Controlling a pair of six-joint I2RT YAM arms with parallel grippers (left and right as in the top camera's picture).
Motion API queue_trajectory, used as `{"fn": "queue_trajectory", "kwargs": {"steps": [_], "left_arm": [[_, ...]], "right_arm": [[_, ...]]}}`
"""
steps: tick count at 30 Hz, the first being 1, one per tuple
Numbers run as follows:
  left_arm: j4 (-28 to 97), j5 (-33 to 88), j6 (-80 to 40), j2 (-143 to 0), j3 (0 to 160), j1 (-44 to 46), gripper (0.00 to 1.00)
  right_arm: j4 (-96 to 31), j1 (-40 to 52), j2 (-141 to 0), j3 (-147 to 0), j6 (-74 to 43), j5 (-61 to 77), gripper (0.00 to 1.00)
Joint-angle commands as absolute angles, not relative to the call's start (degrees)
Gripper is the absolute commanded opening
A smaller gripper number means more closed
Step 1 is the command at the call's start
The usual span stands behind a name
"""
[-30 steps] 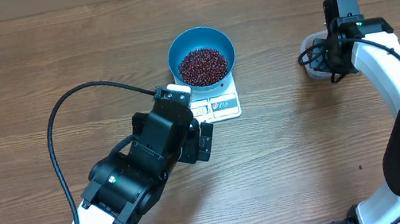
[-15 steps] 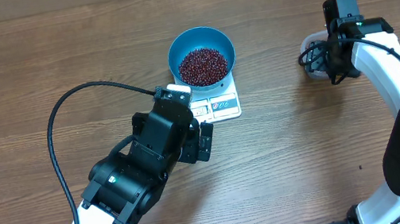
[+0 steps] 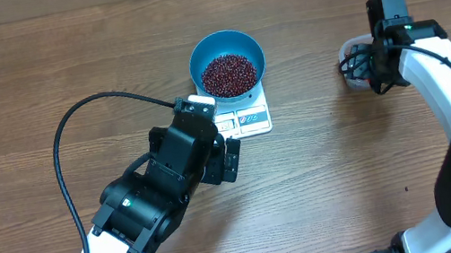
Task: Scoop item into bowl and weigh 150g on scale
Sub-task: 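Lower the red scoop into the container and release it, then move the left gripper forward toward the scale display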
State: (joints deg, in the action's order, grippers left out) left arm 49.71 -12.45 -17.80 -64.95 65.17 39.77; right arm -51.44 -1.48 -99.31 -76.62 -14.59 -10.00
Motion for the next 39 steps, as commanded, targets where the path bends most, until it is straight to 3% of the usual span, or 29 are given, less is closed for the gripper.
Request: {"fn": "queue_trajectory", "kwargs": {"steps": [1,13,14,16,39], "left_arm": [[49.5,-12.16,-16.73,-65.25,65.08,39.77,1.0],[49.5,-12.16,-16.73,-65.25,65.08,39.77,1.0],[49.5,-12.16,-16.73,-65.25,65.08,39.77,1.0],[49.5,-12.16,-16.73,-65.25,65.08,39.77,1.0],[49.5,-12.16,-16.73,-65.25,65.08,39.77,1.0]], "right_arm": [[-51.11,-1.54,-93.23,-76.82,-14.44,-9.17,0.77],[-54.98,0.99,-85.41,-76.82,-13.02,-5.56,0.77],[-55.81,1.34,-84.86,-76.82,-13.02,-6.07,0.8],[-57.12,1.91,-83.92,-76.82,-13.08,-8.08,1.0],[-62.5,2.2,-76.62,-76.82,-13.5,-11.46,1.0]]}}
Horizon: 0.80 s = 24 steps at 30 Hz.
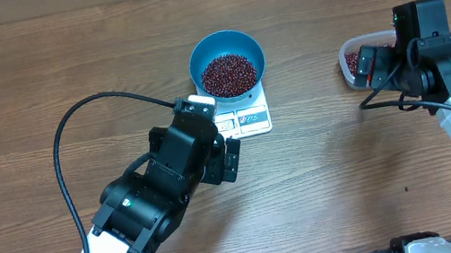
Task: Scoop item into bowl and weigh 150g on scale
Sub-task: 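Move the left gripper forward toward the scale display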
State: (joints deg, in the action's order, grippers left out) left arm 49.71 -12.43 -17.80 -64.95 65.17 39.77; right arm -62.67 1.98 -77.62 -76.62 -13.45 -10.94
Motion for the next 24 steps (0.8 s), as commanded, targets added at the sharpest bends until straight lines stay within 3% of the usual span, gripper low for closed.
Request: {"fn": "queue_trajectory", "kwargs": {"steps": [1,24], "left_arm": [[49.5,-12.16,-16.73,-65.25,65.08,39.77,0.99],[49.5,-12.16,-16.73,-65.25,65.08,39.77,1.0]], "right_arm": [[-62.48,2.2,-76.62,-76.82,-13.5,-11.29,1.0],[-60.55,2.2,-76.62,-76.82,-13.52,-7.42,1.0]]}}
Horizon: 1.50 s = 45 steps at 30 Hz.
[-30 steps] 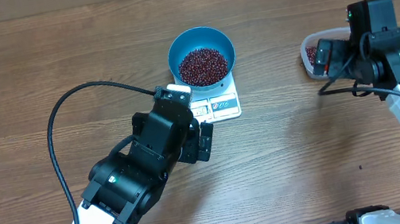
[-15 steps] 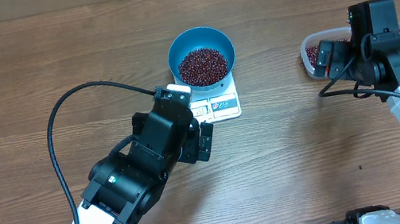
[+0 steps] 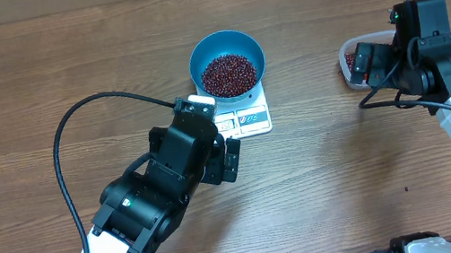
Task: Scoop item into bowl and weigh 150g on scale
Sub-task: 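Move the left gripper forward toward the scale display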
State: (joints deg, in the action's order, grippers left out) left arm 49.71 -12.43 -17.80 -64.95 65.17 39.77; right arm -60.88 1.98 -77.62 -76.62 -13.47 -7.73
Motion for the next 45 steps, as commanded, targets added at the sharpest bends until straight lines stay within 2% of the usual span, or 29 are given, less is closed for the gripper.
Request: {"fn": "queue_trajectory", "kwargs": {"steps": [1,29,38,45], "left_arm": [[49.5,-12.16,-16.73,-65.25,65.08,39.77,1.0],[50.04,-12.01,-16.93,-65.25,65.08,39.77,1.0],[48.6,-11.9,-29.23,-67.85,64.97,39.79,1.0],[48.36,-12.91,-39.99,-81.23,64.97,39.79,1.0]], "right_arm": [[-60.55,2.2,-76.62,-76.82,-13.52,-7.42,1.0],[-60.53,2.2,-76.62,-76.82,-13.52,-7.42,1.0],[-60.55,2.2,-76.62,-76.82,-13.52,-7.42,1.0],[-60.55,2.2,-76.62,-76.82,-13.52,-7.42,1.0]]}}
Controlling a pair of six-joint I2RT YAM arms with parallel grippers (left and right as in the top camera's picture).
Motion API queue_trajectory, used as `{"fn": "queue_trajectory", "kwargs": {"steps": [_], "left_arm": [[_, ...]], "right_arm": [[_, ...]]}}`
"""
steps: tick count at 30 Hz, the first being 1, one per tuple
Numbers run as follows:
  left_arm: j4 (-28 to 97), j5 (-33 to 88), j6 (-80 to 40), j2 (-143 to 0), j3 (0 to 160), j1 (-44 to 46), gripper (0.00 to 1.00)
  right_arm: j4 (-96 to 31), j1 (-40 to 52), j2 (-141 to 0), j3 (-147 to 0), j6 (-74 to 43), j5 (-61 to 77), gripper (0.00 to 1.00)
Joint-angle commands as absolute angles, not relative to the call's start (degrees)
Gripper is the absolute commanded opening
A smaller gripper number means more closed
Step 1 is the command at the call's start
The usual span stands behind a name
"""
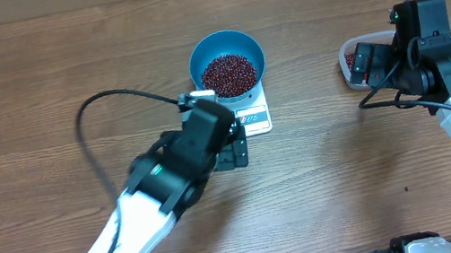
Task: Scoop item into bowl and weigh 150g on scale
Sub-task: 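Move the left gripper forward toward the scale display, then hold the left gripper over the scale reading 150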
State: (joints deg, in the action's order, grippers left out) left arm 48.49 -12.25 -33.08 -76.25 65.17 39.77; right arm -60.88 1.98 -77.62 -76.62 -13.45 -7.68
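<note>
A blue bowl (227,64) full of dark red beans stands on a small white scale (253,115) at the middle back of the table. My left gripper (234,154) hangs just in front of the scale's near left corner. The left wrist covers that corner, and the jaws are too dark to read. A clear tub (348,60) holding more red beans sits at the right. My right gripper (363,66) is at the tub's right side, partly over it. Its fingers are hidden under the wrist.
The left arm's black cable (104,105) loops over the wooden table (36,75) to the left of the bowl. The right arm runs along the right edge.
My left arm has swung right and toward the scale. Its wrist now overlaps the scale's near left corner, and the gripper sits a little further right. The right arm, bowl and tub are unchanged.
At first my right gripper was down over the tub, while the left waited in front of the scale. Then the right gripper stood at the tub's right side, then slightly further over it. The bowl's beans look the same throughout. Now the left arm has shifted toward the scale.
</note>
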Motion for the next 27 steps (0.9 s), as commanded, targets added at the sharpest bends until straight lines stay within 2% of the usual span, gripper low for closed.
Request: {"fn": "queue_trajectory", "kwargs": {"steps": [1,8,27], "left_arm": [[48.1,-12.49,-40.6,-83.07,64.97,39.75,0.99],[44.95,-8.47,-42.26,-87.44,65.01,37.78,1.0],[43.92,-9.06,-39.57,-87.42,65.47,37.78,1.0]], "right_arm": [[-60.55,2.2,-76.62,-76.82,-13.52,-7.42,1.0],[-60.55,2.2,-76.62,-76.82,-13.52,-7.42,1.0],[-60.55,2.2,-76.62,-76.82,-13.52,-7.42,1.0]]}}
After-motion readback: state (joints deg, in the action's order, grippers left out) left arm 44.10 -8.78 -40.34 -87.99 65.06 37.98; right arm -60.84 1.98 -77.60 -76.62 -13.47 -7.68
